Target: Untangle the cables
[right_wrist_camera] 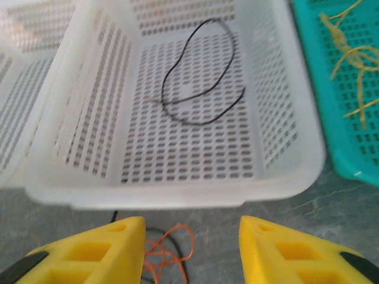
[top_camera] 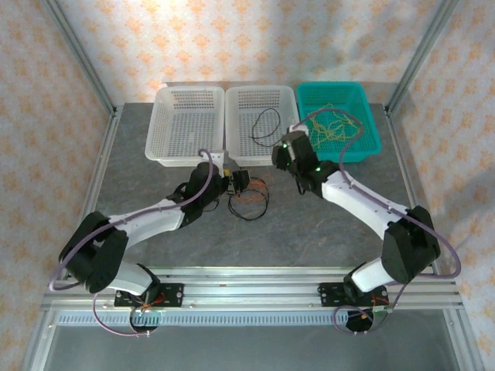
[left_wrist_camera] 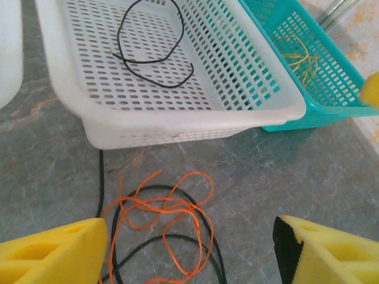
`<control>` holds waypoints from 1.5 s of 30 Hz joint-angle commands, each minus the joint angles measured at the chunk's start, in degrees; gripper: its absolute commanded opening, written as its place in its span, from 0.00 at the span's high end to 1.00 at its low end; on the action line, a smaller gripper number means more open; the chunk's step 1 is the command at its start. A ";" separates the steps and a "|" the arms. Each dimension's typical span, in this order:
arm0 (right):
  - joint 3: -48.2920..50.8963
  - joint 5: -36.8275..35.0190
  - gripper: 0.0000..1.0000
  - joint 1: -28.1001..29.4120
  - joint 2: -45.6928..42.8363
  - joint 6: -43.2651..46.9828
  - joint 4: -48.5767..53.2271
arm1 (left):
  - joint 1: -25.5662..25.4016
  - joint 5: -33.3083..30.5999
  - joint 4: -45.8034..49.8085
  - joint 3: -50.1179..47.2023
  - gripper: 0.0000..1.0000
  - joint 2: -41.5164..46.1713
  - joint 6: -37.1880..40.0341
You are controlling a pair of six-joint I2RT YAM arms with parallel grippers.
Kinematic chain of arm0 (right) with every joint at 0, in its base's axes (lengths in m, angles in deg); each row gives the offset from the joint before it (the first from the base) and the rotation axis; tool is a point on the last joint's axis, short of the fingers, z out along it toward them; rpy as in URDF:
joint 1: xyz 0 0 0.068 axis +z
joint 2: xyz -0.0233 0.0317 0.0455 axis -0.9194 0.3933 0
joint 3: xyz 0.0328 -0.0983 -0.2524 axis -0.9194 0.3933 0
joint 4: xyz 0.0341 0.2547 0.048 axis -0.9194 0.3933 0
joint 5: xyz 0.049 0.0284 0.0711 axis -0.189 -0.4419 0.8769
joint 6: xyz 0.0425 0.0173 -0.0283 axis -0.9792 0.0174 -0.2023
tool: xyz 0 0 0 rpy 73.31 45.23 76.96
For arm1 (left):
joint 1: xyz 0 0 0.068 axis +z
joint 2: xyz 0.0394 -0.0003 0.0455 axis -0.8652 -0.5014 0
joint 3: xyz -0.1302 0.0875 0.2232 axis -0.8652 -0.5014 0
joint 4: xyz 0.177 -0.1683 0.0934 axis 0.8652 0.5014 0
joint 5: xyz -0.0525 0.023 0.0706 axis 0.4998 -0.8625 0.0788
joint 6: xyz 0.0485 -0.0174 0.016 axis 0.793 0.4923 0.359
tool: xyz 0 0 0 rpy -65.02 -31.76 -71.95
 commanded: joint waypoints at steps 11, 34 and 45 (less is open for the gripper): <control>9.30 -9.59 0.60 11.70 5.46 -4.82 -13.91 | -2.94 -9.15 -14.04 -16.25 0.23 9.56 -11.56; 11.29 -9.08 0.64 12.91 16.17 -7.21 -20.65 | 0.40 -7.29 -16.29 -19.27 0.22 8.07 -13.32; 8.44 -10.02 0.66 13.01 21.64 -6.56 -20.15 | 0.93 -6.70 -16.23 -18.50 0.23 7.12 -12.28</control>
